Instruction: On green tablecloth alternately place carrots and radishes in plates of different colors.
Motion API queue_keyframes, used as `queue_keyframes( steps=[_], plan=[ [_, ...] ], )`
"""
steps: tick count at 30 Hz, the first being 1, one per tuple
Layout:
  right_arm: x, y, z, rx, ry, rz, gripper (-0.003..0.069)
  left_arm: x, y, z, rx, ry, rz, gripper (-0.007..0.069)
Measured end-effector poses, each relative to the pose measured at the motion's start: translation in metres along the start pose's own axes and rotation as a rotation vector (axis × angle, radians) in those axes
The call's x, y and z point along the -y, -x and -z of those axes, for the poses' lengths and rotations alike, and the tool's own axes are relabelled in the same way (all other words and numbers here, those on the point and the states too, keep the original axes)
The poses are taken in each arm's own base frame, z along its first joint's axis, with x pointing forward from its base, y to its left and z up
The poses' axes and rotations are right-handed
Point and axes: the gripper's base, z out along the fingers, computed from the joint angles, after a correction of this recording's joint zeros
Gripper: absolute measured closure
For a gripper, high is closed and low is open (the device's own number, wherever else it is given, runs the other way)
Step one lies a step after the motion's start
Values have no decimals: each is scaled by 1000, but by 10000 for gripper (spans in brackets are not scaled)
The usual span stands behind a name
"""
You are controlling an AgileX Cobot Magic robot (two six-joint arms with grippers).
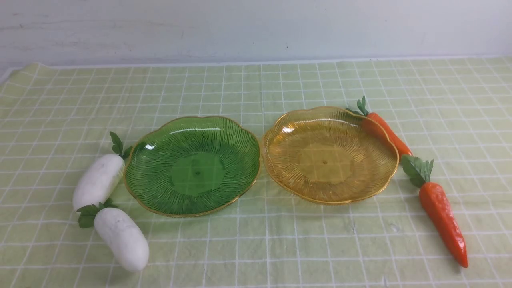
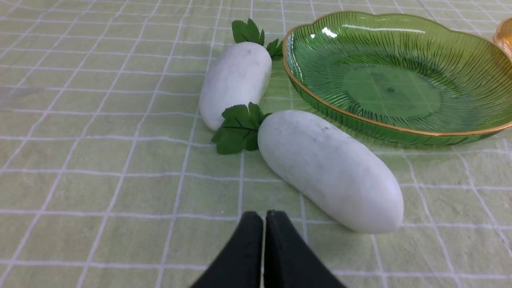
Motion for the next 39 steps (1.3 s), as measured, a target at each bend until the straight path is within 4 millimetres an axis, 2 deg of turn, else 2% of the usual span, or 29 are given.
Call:
queue_keyframes(
  steps=[15,19,21,23,26,29,32,36,39],
  plan=[
    [0,0,0,0,0,0,673,0,0,0,0,-1,6,632],
    [0,0,0,0,0,0,673,4,0,0,-4,-48,202,632],
    [0,0,0,1,3,-15,673,9,0,0,-14,-94,390,632],
    [-2,1,0,11,25,-140,673,15,2,1,-31,-164,648,632],
    [-7,4,0,35,85,-483,673,21,5,2,-50,-238,893,632],
    [-8,8,0,62,122,-682,673,23,7,3,-51,-274,992,632],
    [-7,12,1,107,128,-756,673,25,9,4,-54,-310,1086,632],
    [2,23,3,261,83,-762,673,27,12,5,-51,-343,1093,632],
    [3,51,14,373,84,-651,673,32,34,17,-5,-403,988,632]
  ],
)
